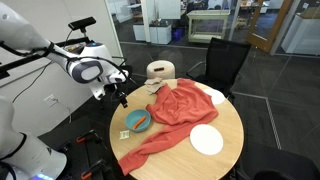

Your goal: Remove the orange marker from the bowl and put it on my table

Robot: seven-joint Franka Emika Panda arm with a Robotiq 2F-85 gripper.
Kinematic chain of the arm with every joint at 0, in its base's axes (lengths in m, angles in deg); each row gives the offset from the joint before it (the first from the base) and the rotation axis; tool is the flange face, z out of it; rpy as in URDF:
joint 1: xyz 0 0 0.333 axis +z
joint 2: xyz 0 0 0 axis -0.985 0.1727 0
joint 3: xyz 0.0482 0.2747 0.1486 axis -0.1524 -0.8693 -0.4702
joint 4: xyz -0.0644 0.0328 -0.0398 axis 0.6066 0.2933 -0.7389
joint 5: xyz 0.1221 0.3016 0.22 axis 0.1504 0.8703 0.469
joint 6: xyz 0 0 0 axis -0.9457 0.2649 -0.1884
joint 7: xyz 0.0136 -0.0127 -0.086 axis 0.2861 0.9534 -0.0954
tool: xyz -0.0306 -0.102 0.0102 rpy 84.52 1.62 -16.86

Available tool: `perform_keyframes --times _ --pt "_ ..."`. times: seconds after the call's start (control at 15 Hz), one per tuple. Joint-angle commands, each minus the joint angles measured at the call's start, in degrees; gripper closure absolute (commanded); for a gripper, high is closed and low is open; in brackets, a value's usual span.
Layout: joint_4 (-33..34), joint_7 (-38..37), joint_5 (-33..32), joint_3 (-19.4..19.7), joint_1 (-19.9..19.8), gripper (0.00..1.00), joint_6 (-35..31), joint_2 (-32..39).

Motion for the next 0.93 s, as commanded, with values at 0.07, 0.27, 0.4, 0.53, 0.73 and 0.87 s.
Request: perform_keyframes --times 0.07,0.27,0.4,0.53,0.73,0.87 --pt "4.11 6.08 -0.32 2.30 0.02 0.00 -5.79 10.38" --pt "7.10 9.24 -0.16 3.24 -0.19 0.00 -8.43 16.78" --pt "9.53 10.53 -0.19 3.47 -0.23 0.00 -8.71 20.63" --pt "11.77 9.61 -2.00 4.26 0.43 0.00 -8.85 23.90" --pt "15.00 7.97 -3.96 5.56 1.67 0.00 -8.59 28.20" --pt "16.51 7.90 -4.60 6.01 2.12 0.00 -8.42 30.41"
